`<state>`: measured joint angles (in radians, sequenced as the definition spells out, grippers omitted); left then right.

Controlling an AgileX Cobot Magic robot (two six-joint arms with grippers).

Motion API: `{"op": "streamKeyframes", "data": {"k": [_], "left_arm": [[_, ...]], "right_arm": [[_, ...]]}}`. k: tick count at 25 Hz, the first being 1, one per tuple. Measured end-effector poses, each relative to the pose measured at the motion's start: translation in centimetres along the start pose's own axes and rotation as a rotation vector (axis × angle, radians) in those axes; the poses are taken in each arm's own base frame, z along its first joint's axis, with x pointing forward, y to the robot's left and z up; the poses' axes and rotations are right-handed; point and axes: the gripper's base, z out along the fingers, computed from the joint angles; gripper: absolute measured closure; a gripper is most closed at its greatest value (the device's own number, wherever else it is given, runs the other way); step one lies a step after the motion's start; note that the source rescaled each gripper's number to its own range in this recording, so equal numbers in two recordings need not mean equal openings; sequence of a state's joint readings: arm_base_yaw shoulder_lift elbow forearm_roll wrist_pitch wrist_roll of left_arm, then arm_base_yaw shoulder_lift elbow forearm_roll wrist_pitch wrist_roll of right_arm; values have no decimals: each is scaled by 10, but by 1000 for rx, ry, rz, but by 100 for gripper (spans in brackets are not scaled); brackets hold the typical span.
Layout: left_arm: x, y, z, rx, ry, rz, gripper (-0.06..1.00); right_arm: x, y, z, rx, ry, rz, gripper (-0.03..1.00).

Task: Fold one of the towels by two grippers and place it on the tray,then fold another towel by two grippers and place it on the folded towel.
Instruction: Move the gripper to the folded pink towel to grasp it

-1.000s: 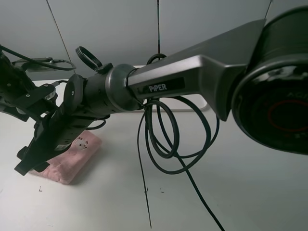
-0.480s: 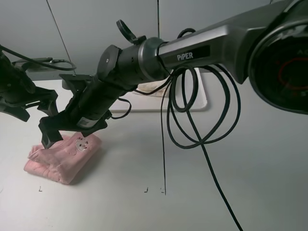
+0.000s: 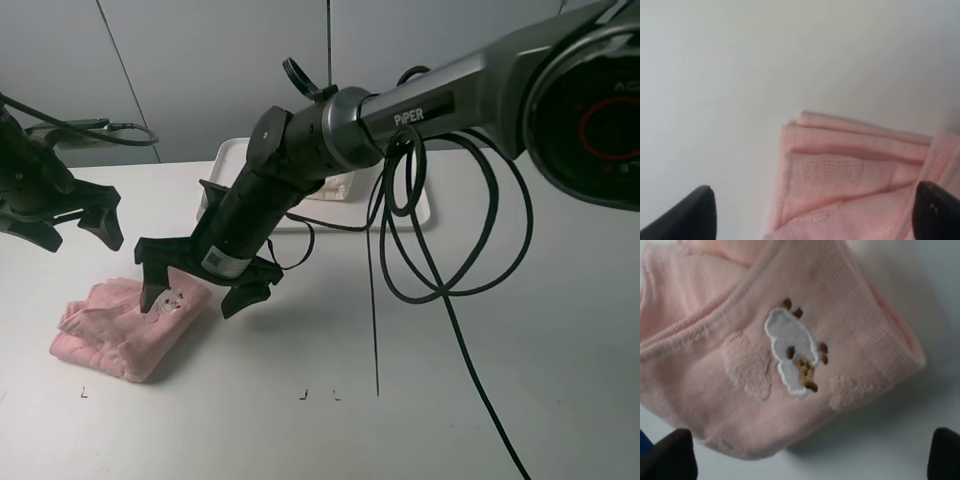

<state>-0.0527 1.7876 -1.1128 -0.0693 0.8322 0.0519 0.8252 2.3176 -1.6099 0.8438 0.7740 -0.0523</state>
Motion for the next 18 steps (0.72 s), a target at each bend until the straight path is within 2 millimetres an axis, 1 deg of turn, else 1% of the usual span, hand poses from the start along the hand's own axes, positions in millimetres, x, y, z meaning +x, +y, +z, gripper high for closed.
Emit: {"op": "streamKeyframes", "data": {"k": [4,6,11,12,13,17,18], "left_arm": [[0,0,0,0,-2,2,-5],[0,0,0,0,-2,2,-5],[0,0,0,0,-2,2,-5],[0,0,0,0,-4,2,-5],[0,0,0,0,-4,2,-5],[-1,0,0,0,-6,4,-5],[-1,0,0,0,-8,4,-5]], "right_arm": [[-2,-5,12,-38,-7,85,-3],[-2,-9,18,-32,-10,98,-3],[-2,-6,24,-41,-46,114,-3],[-1,-4,25,-40,-51,110,0],[-1,-2,27,-40,-62,107,5],[2,3,33,-34,-94,97,33],[1,3,34,-33,-105,96,37]]}}
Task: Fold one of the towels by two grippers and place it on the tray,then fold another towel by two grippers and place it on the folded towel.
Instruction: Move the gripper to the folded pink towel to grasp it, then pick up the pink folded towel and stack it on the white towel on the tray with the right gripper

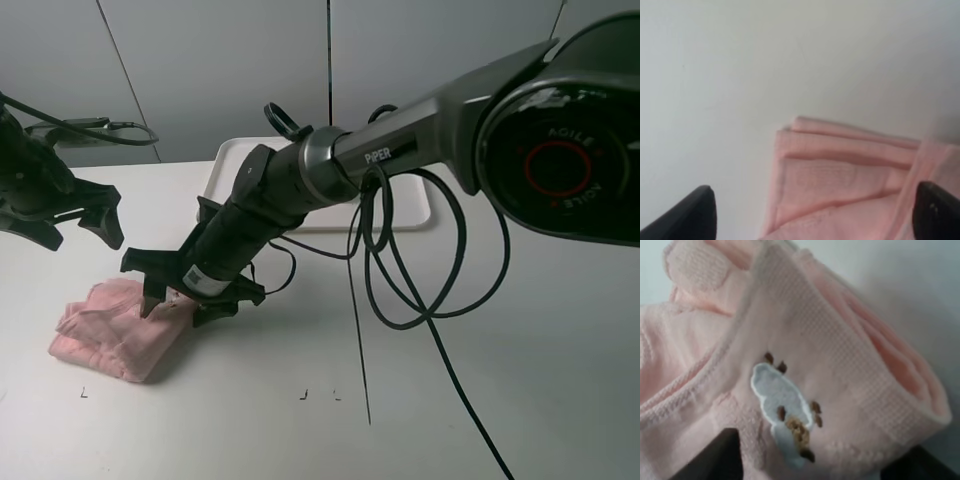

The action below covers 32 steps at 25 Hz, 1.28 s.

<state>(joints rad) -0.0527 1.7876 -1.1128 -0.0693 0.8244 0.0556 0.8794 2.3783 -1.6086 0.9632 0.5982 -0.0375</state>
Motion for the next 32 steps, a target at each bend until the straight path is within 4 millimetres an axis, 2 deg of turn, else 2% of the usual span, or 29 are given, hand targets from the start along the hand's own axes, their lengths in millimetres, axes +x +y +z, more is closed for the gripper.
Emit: {"op": "streamKeyframes", "data": {"k": [8,9,10,11,12,13,22,26,32], "left_arm": [[0,0,0,0,-1,0,-5],[0,0,0,0,-1,0,-5],[0,0,0,0,-1,0,-5],[0,0,0,0,-1,0,-5],[0,0,0,0,-1,2,-5],[0,0,0,0,-1,8,-5],[0,0,0,0,-1,23,-5],[0,0,0,0,-1,23,-5],[0,0,0,0,-1,23,-5]], "right_arm": [[-7,2,1,-2,-94,22,44],[-7,2,1,3,-106,13,50],[-7,2,2,8,-114,4,59],[-6,3,2,13,-119,-9,70],[-5,4,3,18,-121,-22,86],[-4,5,4,21,-124,-37,92],[-8,1,2,46,-134,-104,94],[-28,-6,-14,52,-129,-161,94],[-69,0,-52,79,-158,-326,94]]}}
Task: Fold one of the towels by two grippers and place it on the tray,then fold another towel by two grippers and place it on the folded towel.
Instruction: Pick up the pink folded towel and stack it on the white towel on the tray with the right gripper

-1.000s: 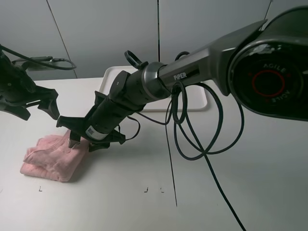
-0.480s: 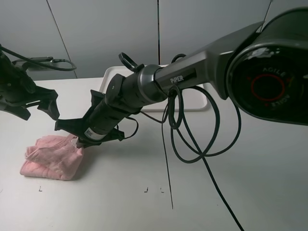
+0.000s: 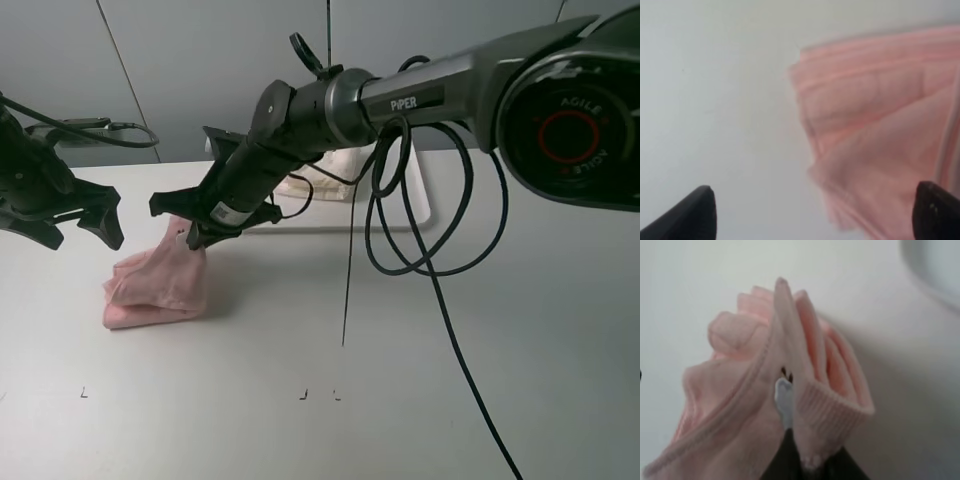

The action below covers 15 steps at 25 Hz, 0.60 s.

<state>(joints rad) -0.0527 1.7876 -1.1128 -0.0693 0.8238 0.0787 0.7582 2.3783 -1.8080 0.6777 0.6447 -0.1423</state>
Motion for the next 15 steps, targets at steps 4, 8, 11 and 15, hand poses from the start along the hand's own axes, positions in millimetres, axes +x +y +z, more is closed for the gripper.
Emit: {"op": "streamKeyframes", "data": {"k": [4,8,11,15], "left_arm": [[0,0,0,0,0,0,-5],[0,0,0,0,0,1,-5],[0,0,0,0,0,1,-5],[0,0,0,0,0,1,-5]], "right_arm": [[-24,-8,-20,46,-41,-88,94],[-46,-18,-39,89,-98,-135,94],[-59,-25,-52,125,-134,-150,94],[-72,-33,-68,134,-164,-130,94]]}}
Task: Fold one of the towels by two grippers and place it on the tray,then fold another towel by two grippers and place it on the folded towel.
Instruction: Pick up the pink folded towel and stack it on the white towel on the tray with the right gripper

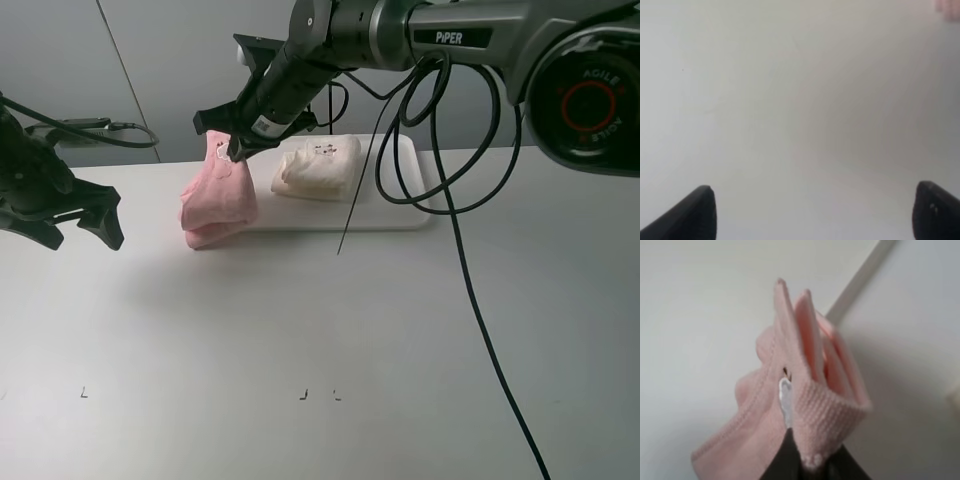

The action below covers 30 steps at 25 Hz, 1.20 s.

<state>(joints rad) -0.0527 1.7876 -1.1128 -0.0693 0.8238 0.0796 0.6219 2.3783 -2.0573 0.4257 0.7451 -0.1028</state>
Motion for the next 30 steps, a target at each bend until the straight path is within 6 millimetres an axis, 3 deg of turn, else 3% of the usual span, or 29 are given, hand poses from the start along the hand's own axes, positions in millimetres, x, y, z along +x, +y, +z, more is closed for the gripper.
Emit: {"op": "streamKeyframes", "data": {"k": [8,25,26,28,30], "left_arm": [[0,0,0,0,0,0,-5],[0,0,0,4,0,-3,-5],[0,0,0,5,0,-5,-5],[0,0,0,5,0,-5,-5],[0,-1,0,6,2,-5,-5]], "right_arm": [[-27,-38,-29,35,-69,78,94],[-30,-95,-45,156,-66,98,93],[-29,-95,-44,156,-60,98,90],[-25,-99,-36,154,-37,107,72],[-22,-100,-31,155,-25,111,35]]}}
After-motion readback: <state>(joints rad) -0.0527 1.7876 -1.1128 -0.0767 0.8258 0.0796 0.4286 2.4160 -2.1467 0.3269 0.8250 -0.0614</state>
